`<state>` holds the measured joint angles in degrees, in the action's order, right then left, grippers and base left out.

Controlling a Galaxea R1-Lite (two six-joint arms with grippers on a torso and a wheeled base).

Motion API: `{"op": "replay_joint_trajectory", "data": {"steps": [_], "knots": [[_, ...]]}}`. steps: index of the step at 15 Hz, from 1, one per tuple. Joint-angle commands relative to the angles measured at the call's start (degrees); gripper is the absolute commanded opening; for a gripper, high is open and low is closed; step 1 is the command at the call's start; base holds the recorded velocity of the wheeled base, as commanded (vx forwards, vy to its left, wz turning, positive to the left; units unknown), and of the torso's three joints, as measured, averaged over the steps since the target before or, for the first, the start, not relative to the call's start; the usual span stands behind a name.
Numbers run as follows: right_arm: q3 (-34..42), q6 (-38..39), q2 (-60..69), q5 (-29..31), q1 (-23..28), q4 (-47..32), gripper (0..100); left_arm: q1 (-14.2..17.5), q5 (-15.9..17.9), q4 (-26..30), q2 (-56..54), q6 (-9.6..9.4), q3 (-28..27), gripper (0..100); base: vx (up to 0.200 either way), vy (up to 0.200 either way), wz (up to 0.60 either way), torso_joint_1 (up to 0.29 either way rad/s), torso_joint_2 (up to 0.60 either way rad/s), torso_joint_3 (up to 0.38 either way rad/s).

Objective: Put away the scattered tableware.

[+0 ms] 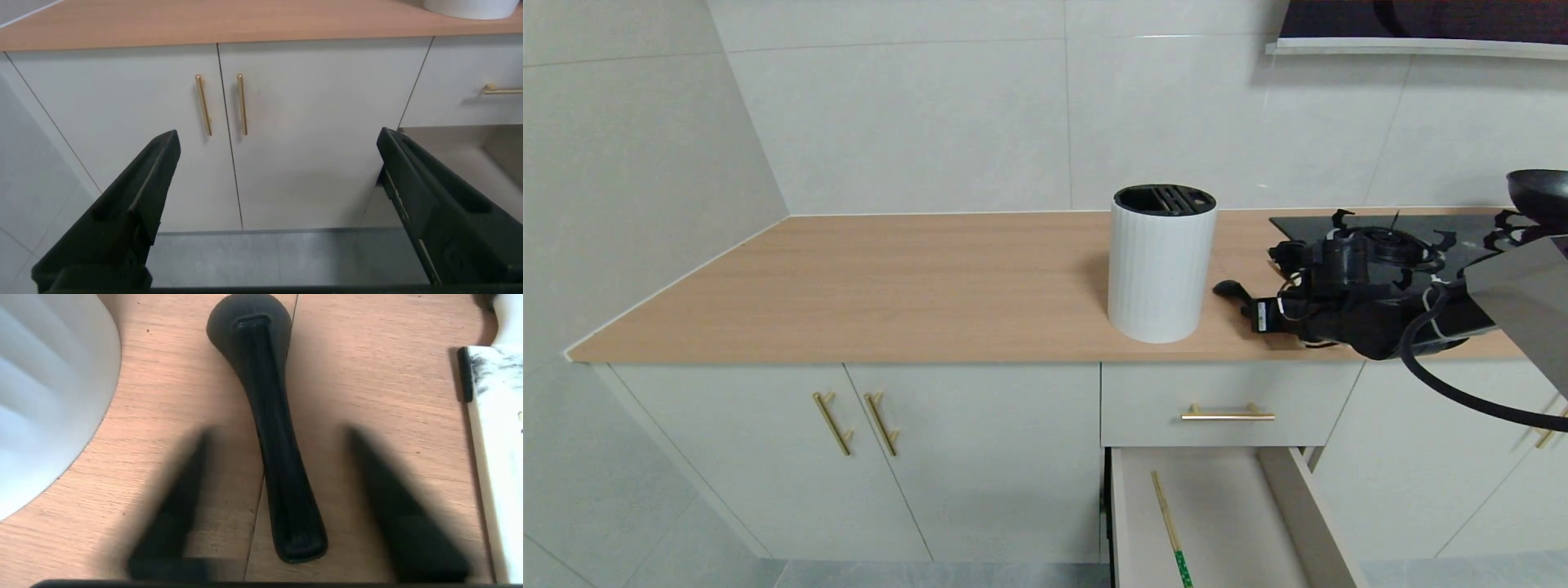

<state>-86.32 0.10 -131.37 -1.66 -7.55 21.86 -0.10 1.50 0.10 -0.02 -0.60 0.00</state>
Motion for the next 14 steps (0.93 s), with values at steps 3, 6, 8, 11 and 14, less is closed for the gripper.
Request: {"op": "replay_joint_trajectory", "data": {"steps": [3, 6, 8, 11, 14], "knots": [[0.01, 0.08, 0.23, 0.08, -0.1, 0.03, 0, 0.01, -0.01, -0.01, 0.02, -0.02, 0.0, 100, 0.0, 0.0, 0.0, 0.0, 0.0, 0.0], [0.1, 0.08, 1.2, 0.16, -0.01, -0.06, 0, 0.01, -0.01, -0.01, 0.02, -0.02, 0.0, 100, 0.0, 0.0, 0.0, 0.0, 0.0, 0.0], [2.21, 0.69, 4.1, 0.08, -0.01, -0.41, 0, 0.01, -0.01, -0.01, 0.02, -0.02, 0.0, 100, 0.0, 0.0, 0.0, 0.0, 0.0, 0.0], [7.92, 0.87, 12.1, 0.16, -0.72, -0.59, 0, 0.01, -0.01, -0.01, 0.02, -0.02, 0.0, 100, 0.0, 0.0, 0.0, 0.0, 0.0, 0.0], [13.81, 2.71, 19.48, 2.54, -2.3, -0.59, 0, 0.01, -0.01, -0.01, 0.02, -0.02, 0.0, 100, 0.0, 0.0, 0.0, 0.0, 0.0, 0.0]]}}
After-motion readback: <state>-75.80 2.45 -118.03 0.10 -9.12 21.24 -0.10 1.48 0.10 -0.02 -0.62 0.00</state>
